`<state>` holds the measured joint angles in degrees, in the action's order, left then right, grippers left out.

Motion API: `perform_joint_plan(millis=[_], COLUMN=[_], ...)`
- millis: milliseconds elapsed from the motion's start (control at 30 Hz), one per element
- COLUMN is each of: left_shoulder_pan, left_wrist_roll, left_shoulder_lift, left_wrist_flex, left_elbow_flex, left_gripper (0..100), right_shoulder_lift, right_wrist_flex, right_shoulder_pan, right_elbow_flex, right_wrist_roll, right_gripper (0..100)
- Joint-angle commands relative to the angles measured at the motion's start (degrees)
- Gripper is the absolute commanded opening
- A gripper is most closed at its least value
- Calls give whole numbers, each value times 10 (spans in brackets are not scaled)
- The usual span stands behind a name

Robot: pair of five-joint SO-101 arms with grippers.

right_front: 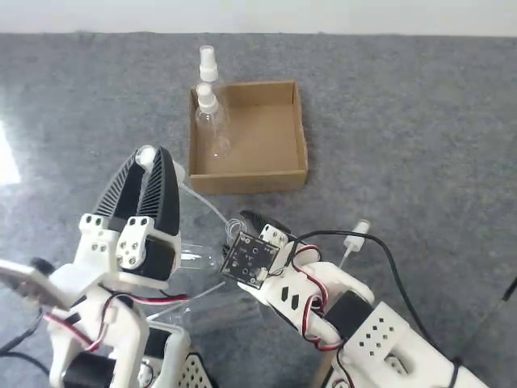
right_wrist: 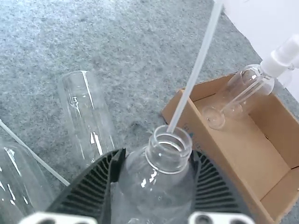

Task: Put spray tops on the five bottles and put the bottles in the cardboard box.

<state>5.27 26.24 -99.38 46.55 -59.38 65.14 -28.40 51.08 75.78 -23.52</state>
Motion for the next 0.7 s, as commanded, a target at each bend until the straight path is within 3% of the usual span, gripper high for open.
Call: perform_joint_plan(millis=[0,400,667], left_shoulder_pan=[3,4,72], left_wrist_roll=[-6,-26,-50], left_shoulder_lift=[-1,-2,-2], left_wrist_flex=[-17,-18,-14], left_elbow_flex=[-7,-7,-12], left_gripper=[12,13,13], right_shoulder_lift=[17,18,18], right_wrist_flex=[14,27,29], right_shoulder_pan=[2,1,-24], right_elbow_flex=[-8,-8,-8], right_wrist_roll=[-4,49,65], right_gripper=[100,100,100])
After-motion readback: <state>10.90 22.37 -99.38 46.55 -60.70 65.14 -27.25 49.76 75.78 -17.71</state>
